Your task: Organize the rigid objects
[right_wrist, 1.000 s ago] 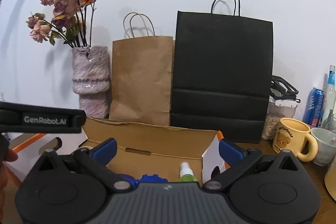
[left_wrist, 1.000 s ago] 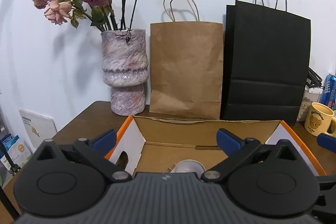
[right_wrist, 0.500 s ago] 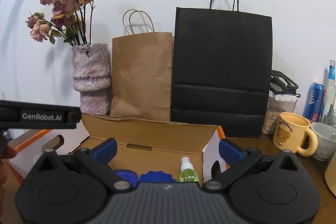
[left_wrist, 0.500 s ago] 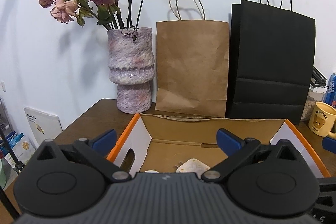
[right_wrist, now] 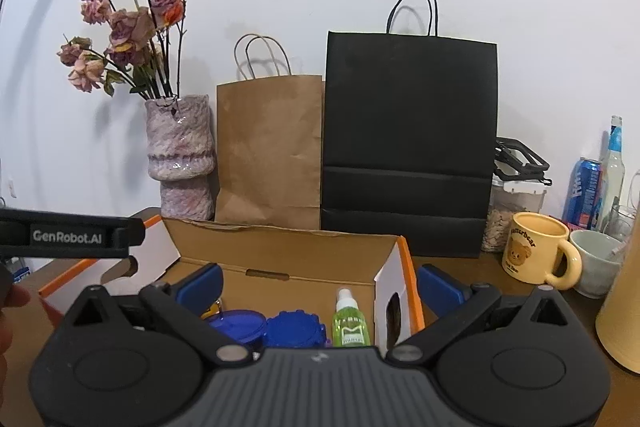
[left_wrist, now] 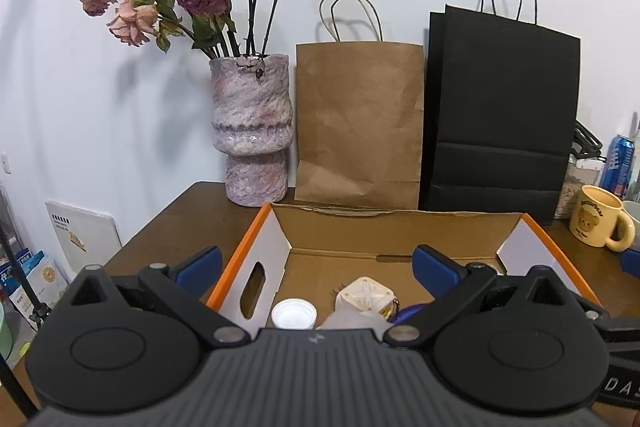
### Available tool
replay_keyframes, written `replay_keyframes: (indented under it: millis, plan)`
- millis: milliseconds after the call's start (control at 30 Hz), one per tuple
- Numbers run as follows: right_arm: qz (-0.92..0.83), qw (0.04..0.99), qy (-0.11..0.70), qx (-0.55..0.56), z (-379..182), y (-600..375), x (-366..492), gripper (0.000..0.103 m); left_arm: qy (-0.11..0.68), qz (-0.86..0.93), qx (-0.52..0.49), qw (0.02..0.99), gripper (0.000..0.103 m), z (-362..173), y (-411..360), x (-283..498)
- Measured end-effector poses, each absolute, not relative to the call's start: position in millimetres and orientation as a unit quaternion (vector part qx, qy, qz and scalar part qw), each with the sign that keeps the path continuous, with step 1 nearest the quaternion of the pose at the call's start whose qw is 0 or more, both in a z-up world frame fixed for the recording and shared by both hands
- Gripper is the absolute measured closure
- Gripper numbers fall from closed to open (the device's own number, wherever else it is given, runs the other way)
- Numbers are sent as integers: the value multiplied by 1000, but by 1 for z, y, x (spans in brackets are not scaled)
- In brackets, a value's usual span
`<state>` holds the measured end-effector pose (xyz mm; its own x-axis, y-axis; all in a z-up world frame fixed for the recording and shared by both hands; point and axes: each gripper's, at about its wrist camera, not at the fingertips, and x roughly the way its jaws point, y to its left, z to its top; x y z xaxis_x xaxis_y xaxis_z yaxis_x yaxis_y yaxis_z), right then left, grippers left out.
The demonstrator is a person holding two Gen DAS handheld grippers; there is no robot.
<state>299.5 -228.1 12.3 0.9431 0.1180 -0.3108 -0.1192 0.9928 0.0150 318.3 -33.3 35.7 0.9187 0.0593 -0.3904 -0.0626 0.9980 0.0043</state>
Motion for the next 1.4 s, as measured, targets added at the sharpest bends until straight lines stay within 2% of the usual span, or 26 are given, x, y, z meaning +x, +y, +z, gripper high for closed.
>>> replay_keyframes:
  millis: [633,1400]
  plan:
    - [73,985,157,7,39,-236,181,0,188,16,7,982,0,62,-21,197]
    - [91,981,170,-3,29,-232,41,0,218,0,18,976,0,34,-19,64]
